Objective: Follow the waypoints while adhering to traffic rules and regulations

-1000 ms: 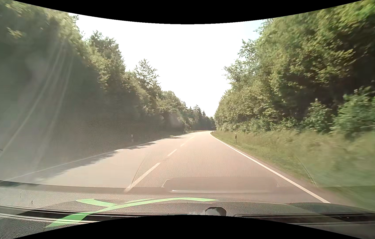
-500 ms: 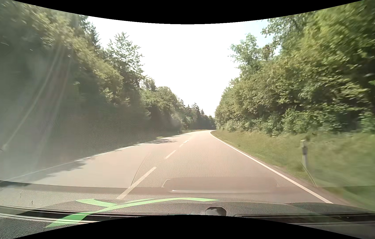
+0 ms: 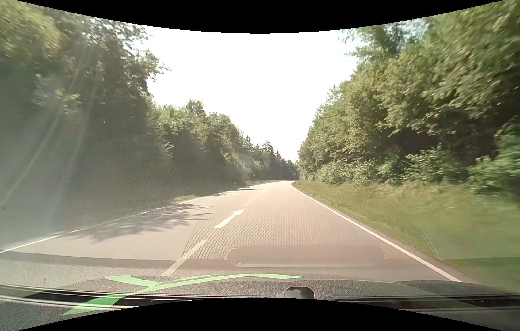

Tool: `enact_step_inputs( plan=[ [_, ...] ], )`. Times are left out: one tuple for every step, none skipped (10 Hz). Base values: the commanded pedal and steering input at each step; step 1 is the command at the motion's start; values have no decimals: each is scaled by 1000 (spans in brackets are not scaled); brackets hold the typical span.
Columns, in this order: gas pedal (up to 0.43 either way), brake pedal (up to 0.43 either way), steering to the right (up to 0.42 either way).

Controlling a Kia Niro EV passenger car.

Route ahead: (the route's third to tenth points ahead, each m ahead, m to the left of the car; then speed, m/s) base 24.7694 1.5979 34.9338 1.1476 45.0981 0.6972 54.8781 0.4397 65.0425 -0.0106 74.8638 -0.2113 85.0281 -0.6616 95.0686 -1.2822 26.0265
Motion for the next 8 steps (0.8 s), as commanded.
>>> enact_step_inputs(
  plan=[
    [209, 0, 1],
    [209, 0, 1],
    [209, 0, 1],
    [220, 0, 1],
    [220, 0, 1],
    [220, 0, 1],
    [220, 0, 1],
    [209, 0, 1]
  ],
)
